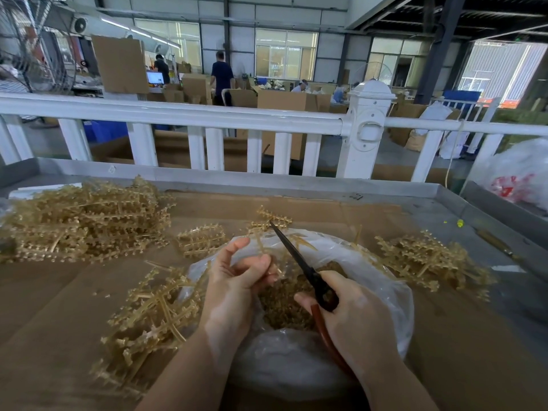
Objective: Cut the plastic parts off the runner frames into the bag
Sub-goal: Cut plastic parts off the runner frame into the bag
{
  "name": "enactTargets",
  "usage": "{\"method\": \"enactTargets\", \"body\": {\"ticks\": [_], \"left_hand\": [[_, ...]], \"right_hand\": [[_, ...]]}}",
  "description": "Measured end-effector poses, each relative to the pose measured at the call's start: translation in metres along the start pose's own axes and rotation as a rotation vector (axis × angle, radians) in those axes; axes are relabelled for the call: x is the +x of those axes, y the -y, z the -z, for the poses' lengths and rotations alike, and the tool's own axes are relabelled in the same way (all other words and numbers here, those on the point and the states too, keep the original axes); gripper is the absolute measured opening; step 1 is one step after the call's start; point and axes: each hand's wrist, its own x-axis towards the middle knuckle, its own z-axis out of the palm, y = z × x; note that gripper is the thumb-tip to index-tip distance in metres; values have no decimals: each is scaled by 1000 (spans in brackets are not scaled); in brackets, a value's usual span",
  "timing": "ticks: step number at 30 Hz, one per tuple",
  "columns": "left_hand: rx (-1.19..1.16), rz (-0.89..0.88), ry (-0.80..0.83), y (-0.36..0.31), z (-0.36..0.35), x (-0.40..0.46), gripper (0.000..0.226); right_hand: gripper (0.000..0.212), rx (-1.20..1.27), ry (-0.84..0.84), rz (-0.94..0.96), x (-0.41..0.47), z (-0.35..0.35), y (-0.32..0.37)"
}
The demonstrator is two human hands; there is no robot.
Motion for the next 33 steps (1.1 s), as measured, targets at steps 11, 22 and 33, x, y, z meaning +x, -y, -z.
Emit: {"method": "enactTargets", "body": {"ticks": [11, 22, 33], "left_hand": [[115, 66, 86, -2, -2, -3, 20], [112, 62, 38, 2, -1, -2, 7], [-13, 112, -8, 5, 6, 8, 8]], "right_hand": [[41, -82, 23, 4, -1, -3, -1], [37, -22, 25, -12, 0, -2, -1], [33, -18, 9, 36, -2, -4, 3]]}}
